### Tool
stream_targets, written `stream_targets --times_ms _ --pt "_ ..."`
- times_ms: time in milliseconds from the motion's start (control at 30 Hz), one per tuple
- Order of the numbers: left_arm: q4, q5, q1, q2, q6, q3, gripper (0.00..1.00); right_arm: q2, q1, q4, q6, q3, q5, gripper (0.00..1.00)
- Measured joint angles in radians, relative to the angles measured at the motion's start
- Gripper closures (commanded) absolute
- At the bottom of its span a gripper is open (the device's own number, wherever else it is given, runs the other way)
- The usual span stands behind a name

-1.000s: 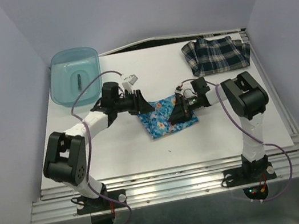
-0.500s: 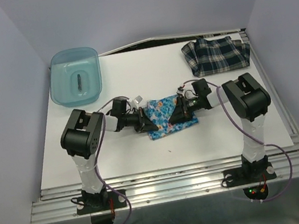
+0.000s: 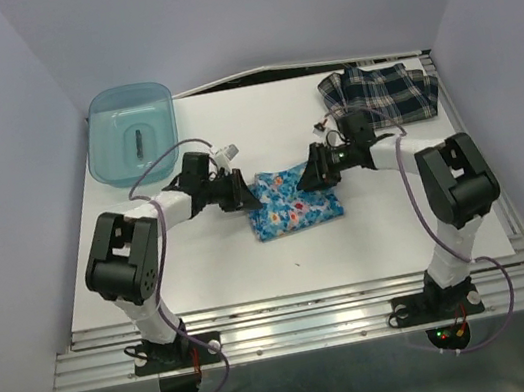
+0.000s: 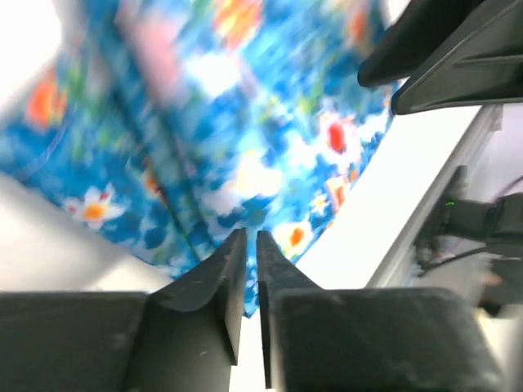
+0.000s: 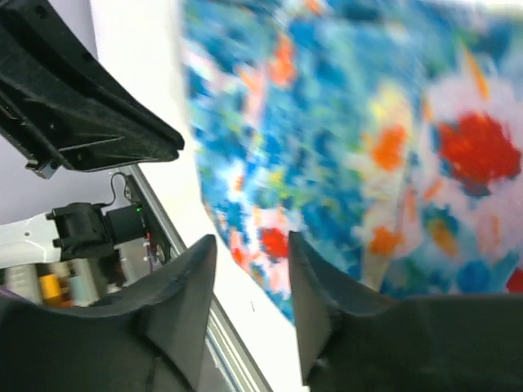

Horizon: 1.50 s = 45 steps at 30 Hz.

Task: Fold and stack the skirts
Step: Fold the skirt, then neatly place the folded skirt to the corner

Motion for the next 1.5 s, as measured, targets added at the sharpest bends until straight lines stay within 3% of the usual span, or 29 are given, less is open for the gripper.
stream_targets --times_ms 133,200,300,400,433,633,967,1200,1300,1400,1433,1500 --pt "-0.089 -0.106 -0.066 -0.106 0.171 0.124 0.69 -0.134 -0.001 -0.066 -0.052 0.055 0.052 0.41" --pt "-0.125 -0.197 -0.134 -0.140 0.292 0.205 0.68 -0.203 -0.003 -0.098 -0.081 0.062 0.091 0.32" --pt "-0.132 -0.363 -0.263 -0.186 0.494 0.265 0.64 -0.310 -0.008 -0.164 -0.127 0.058 0.216 0.00" --pt "-0.139 -0.513 -0.430 -0.231 0.669 0.246 0.59 -0.380 -0.024 -0.200 -0.146 0.037 0.358 0.00" --pt "-0.133 -0.586 -0.481 -0.239 0.745 0.220 0.44 -0.399 -0.039 -0.220 -0.148 0.030 0.410 0.00" --pt "-0.136 -0.772 -0.718 -0.212 0.953 0.066 0.42 -0.390 -0.206 -0.287 -0.137 -0.005 0.462 0.00" --pt "-0.062 -0.876 -0.729 -0.019 1.039 0.061 0.42 -0.319 -0.235 -0.292 -0.021 -0.145 0.358 0.00" --pt "-0.037 -0.873 -0.744 0.019 1.070 0.061 0.42 -0.263 -0.242 -0.252 0.047 -0.187 0.264 0.00" --pt "-0.014 -0.884 -0.750 0.037 1.074 0.061 0.46 -0.245 -0.243 -0.229 0.061 -0.192 0.237 0.00" --pt "0.012 -0.900 -0.750 0.060 1.080 0.064 0.65 -0.231 -0.243 -0.213 0.068 -0.194 0.214 0.00" --pt "0.017 -0.904 -0.750 0.066 1.080 0.065 0.76 -0.226 -0.243 -0.209 0.068 -0.195 0.206 0.00" --pt "0.023 -0.907 -0.746 0.075 1.077 0.066 0.86 -0.222 -0.243 -0.204 0.068 -0.197 0.198 0.00"
